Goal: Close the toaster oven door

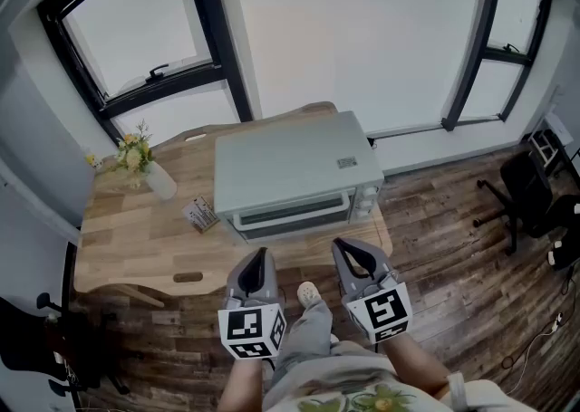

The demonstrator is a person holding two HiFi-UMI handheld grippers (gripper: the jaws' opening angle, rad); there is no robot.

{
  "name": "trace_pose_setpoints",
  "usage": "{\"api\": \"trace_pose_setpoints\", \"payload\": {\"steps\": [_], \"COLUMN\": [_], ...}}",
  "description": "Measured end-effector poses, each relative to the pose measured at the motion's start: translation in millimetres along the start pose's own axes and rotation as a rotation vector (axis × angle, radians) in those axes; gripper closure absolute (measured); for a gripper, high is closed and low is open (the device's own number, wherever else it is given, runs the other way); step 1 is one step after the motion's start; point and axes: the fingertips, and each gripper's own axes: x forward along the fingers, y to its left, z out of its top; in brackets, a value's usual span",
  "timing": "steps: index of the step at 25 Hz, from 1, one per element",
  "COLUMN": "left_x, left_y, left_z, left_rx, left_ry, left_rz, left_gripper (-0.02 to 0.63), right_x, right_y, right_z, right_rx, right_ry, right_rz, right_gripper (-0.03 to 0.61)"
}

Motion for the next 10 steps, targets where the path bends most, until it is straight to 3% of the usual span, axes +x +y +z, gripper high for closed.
{"api": "trace_pose_setpoints", "payload": {"steps": [10], "left_x": [-10.8], "left_y": [1.8], "left_z": [0.8], "left_rx": [-0.001], "left_ry": [-0.007], "left_rz": [0.001], "left_gripper": [0.612], "right_x": [-3.1], "right_y": [9.6], "right_z": [3.3], "right_rx": [-0.007], "right_ry": [0.007], "right_rz": [0.005], "right_gripper": [0.578]}}
